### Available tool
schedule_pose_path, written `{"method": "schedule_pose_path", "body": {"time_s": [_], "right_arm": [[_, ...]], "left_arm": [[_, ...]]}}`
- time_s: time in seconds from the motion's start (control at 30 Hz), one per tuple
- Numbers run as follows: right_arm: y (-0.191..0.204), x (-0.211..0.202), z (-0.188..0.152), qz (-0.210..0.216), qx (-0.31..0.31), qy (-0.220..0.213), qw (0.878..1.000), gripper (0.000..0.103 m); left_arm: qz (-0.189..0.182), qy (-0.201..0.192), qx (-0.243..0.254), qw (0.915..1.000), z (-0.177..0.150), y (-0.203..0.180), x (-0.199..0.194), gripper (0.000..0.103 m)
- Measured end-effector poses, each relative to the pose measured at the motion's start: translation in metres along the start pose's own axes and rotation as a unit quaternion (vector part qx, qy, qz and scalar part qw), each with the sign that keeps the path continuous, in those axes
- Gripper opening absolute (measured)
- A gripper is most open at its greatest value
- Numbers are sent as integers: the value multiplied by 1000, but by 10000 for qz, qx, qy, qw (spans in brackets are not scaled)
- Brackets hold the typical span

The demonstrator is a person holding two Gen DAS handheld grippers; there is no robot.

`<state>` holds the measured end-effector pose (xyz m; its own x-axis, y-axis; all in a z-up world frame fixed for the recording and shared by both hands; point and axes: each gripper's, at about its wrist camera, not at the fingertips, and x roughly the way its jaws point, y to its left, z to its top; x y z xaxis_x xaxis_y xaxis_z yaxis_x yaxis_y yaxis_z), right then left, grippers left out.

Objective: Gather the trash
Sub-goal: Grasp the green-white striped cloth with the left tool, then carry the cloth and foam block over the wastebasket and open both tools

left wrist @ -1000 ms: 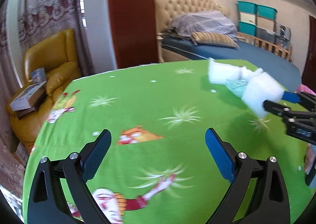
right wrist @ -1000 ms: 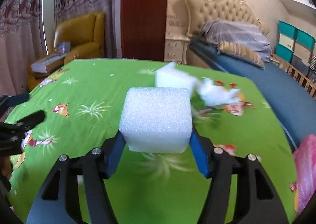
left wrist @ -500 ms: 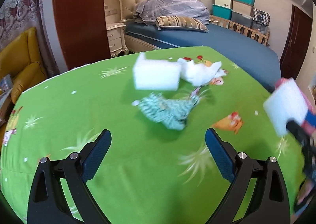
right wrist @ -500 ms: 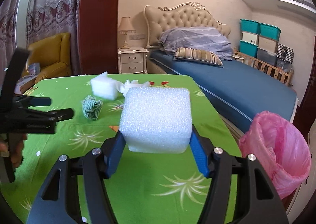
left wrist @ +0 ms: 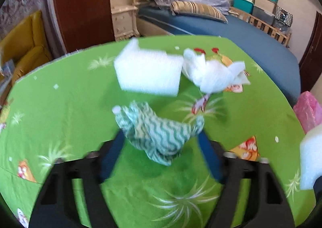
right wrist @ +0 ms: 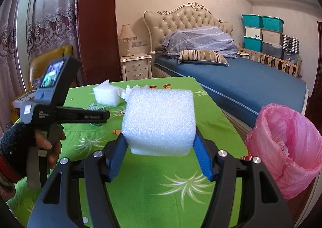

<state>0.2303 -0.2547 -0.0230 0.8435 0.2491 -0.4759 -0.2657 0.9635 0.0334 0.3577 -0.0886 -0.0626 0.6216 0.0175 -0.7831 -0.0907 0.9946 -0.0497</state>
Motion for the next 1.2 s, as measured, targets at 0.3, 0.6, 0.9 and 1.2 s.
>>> {"method": "schedule_pose_path", "body": {"time_s": [0.3, 0.6, 0.9, 1.2], "right_arm": [[1, 5, -1, -94, -43, 119, 9999, 61], [4, 7, -2, -237, -42, 185, 9995, 61], [5, 12, -2, -342, -71, 273, 9990, 61], [6, 10, -3, -417, -121, 214, 9988, 61]], "left_arm": [[-528, -519, 457, 9962, -45, 11, -42, 32], [-305, -1203, 1021, 9870, -95, 9, -93, 33], [-220, -1488, 901, 9845, -98, 16, -106, 33], [-114, -1634, 1098, 9804, -98, 12, -108, 33]]}}
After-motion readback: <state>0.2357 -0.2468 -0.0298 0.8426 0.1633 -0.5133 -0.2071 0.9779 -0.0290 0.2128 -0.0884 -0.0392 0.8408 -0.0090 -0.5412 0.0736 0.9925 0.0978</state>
